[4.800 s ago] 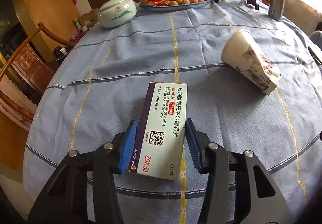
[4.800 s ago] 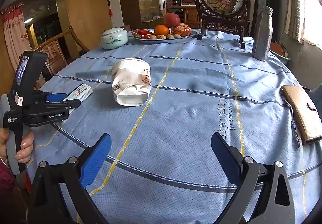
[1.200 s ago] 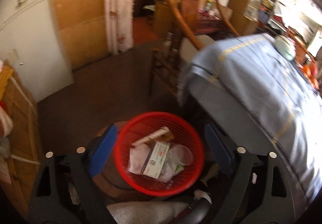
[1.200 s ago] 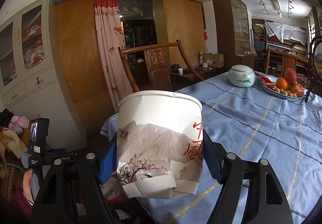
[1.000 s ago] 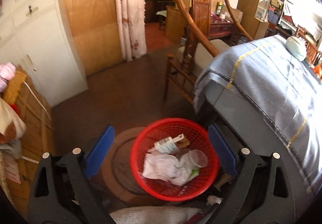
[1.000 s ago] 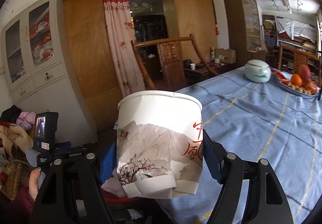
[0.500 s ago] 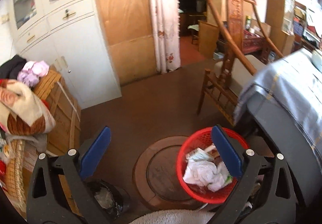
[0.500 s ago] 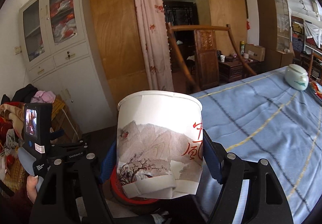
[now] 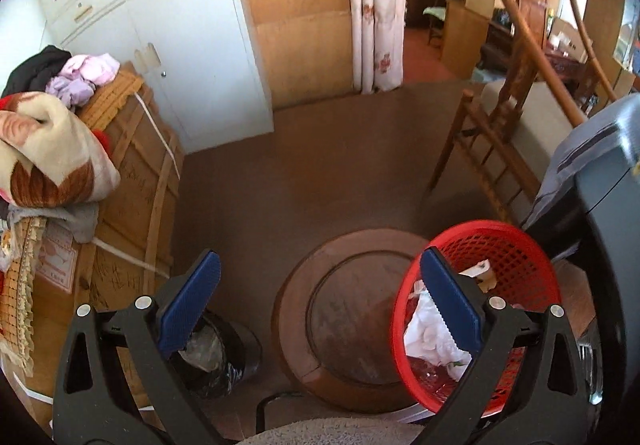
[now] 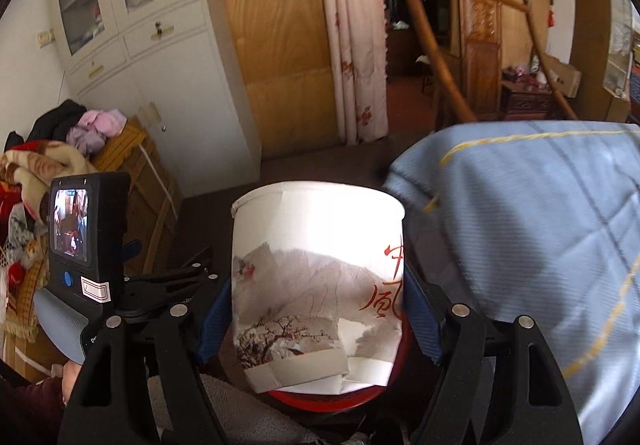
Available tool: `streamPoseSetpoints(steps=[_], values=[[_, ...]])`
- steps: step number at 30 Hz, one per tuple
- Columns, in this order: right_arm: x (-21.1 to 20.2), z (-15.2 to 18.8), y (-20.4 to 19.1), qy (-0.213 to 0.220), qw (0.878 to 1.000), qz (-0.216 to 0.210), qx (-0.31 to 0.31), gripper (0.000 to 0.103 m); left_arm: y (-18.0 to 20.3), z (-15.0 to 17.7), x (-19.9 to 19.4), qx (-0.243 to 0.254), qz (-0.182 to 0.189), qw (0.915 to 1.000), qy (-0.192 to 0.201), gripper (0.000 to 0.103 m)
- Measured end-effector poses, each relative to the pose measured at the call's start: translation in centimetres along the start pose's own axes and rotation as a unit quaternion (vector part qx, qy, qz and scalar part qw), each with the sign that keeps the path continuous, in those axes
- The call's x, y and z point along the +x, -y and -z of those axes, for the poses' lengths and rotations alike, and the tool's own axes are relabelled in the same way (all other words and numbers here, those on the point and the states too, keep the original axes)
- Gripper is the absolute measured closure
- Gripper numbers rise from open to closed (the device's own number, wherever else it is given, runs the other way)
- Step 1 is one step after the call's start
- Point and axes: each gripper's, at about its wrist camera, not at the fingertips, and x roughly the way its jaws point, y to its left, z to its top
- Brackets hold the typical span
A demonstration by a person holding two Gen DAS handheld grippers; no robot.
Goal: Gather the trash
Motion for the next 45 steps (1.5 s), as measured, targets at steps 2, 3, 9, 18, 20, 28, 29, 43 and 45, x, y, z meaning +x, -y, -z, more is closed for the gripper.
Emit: streamPoseSetpoints(steps=[2, 3, 9, 18, 20, 28, 29, 43, 45], values=[[0.6, 0.1, 0.0, -0.003, 1.000, 0.000, -0.002, 0.022, 0.1, 0.2, 0.4, 0.000, -0.005, 1.0000, -0.005, 0.007], [0.9, 0.1, -0.1, -0.005, 1.000, 0.000, -0.003, 0.021, 0.1, 0.3, 0.6, -0.001, -0.006, 1.0000, -0.007, 0.007], [1.1, 0.5, 0.6, -0.006, 1.000, -0.002, 0.008, 0.021, 0.3, 0.6, 0.8, 0.005, 0.000, 0.9999, -0.011, 0.007], [-1.2, 1.2, 0.8, 0.011, 1.000, 0.010, 0.015, 0.021, 0.9, 0.6, -0.8, 0.015, 0.021, 0.9997, 0.002, 0.007], [-2.1, 1.4, 0.8, 0.020, 1.000, 0.015, 0.017, 0.021, 1.1, 0.6, -1.3, 0.017, 0.026, 0.9995, 0.007, 0.007], [-6.7, 1.9, 0.6, 0.067, 0.997, 0.037, 0.024, 0.021, 1.3, 0.3, -5.2, 0.023, 0.057, 0.9966, 0.055, 0.007], [-7.4, 2.1, 0.6, 0.074, 0.996, 0.039, 0.025, 0.021, 1.3, 0.3, -6.0, 0.023, 0.063, 0.9956, 0.065, 0.007], [-19.4, 6.5, 0.1, 0.188, 0.976, 0.100, 0.049, 0.016, 1.7, 0.9, -17.5, 0.049, 0.132, 0.9702, 0.197, 0.007], [-21.1, 7.3, 0.0, 0.205, 0.971, 0.108, 0.050, 0.015, 1.8, 1.2, -19.3, 0.055, 0.145, 0.9647, 0.213, 0.007]])
